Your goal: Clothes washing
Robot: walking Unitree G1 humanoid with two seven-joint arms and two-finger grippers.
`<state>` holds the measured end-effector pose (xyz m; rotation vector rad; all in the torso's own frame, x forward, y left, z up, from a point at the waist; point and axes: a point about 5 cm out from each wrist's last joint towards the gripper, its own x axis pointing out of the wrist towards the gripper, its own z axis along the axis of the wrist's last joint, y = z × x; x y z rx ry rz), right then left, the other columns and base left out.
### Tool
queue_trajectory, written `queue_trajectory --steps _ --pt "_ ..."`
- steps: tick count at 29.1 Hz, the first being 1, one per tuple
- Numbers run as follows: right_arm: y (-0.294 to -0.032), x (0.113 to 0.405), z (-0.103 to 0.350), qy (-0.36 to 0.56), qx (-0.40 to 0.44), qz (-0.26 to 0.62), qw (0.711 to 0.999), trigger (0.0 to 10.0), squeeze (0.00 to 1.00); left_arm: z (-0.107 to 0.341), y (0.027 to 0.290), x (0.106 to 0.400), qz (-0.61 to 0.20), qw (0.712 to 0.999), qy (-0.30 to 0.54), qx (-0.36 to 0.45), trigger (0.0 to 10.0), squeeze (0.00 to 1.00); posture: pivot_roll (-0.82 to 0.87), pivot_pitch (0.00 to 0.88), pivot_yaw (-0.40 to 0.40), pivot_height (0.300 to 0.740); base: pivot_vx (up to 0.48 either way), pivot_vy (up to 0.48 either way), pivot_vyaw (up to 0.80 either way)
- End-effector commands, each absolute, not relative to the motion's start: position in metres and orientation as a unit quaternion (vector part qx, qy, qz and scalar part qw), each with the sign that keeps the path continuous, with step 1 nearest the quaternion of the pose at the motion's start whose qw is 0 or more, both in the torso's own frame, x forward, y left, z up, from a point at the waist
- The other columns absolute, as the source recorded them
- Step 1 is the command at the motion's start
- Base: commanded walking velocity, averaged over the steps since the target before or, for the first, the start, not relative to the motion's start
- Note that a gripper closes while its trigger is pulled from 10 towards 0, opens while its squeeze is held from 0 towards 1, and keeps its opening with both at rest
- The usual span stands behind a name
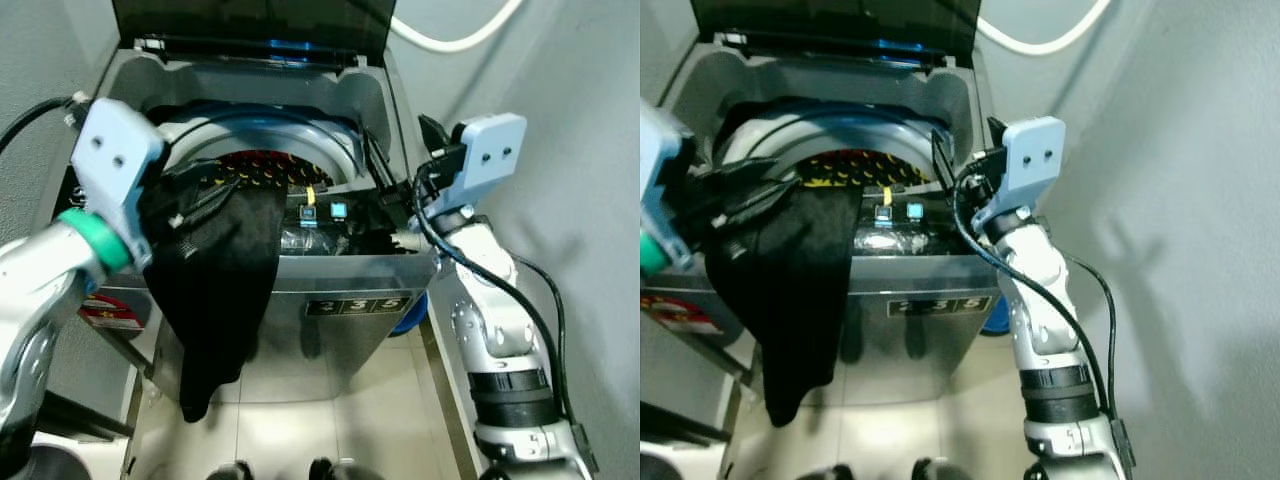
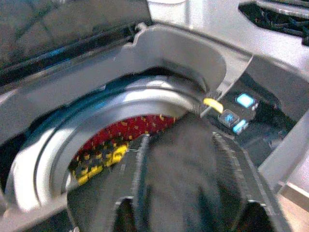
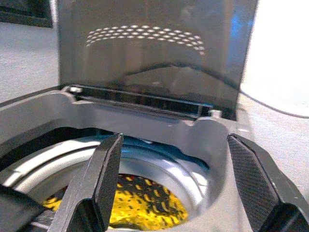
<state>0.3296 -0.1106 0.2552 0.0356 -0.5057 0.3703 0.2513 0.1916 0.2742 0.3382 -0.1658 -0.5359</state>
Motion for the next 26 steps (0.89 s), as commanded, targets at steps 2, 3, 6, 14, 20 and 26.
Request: queue_trajectory --steps 2,3,6,14,20,26 --pt "-0.112 0.331 0.250 -0.238 0.017 0.183 0.954 10.0 0.00 0.274 0.190 0.247 -0.262 0.947 -0.080 0.169 10.0 1.00 0.10 0.125 -0.030 0.740 0.000 0.000 0.00" --pt "-0.110 0.331 0.250 -0.237 0.019 0.186 0.953 10.0 0.00 0.271 0.191 0.244 -0.256 0.948 -0.074 0.173 10.0 1.00 0.10 0.125 -0.031 0.740 0.000 0.000 0.00" --pt "-0.107 0.332 0.250 -0.236 0.021 0.191 0.952 10.0 0.00 0.264 0.195 0.242 -0.238 0.953 -0.057 0.177 10.0 1.00 0.11 0.125 -0.033 0.740 0.000 0.000 0.00" --pt "-0.103 0.332 0.248 -0.235 0.023 0.198 0.951 10.0 0.00 0.236 0.206 0.243 -0.220 0.962 0.006 0.160 10.0 1.00 0.10 0.111 -0.029 0.740 0.000 0.000 0.00" --pt "-0.103 0.332 0.248 -0.235 0.023 0.196 0.952 10.0 0.00 0.225 0.204 0.240 -0.227 0.959 0.041 0.163 10.0 1.00 0.10 0.108 -0.027 0.740 0.000 0.000 0.00" --pt "-0.103 0.331 0.248 -0.237 0.023 0.197 0.951 10.0 0.00 0.214 0.207 0.239 -0.225 0.954 0.090 0.176 10.0 0.00 0.10 0.105 -0.028 0.740 0.000 0.000 0.00"
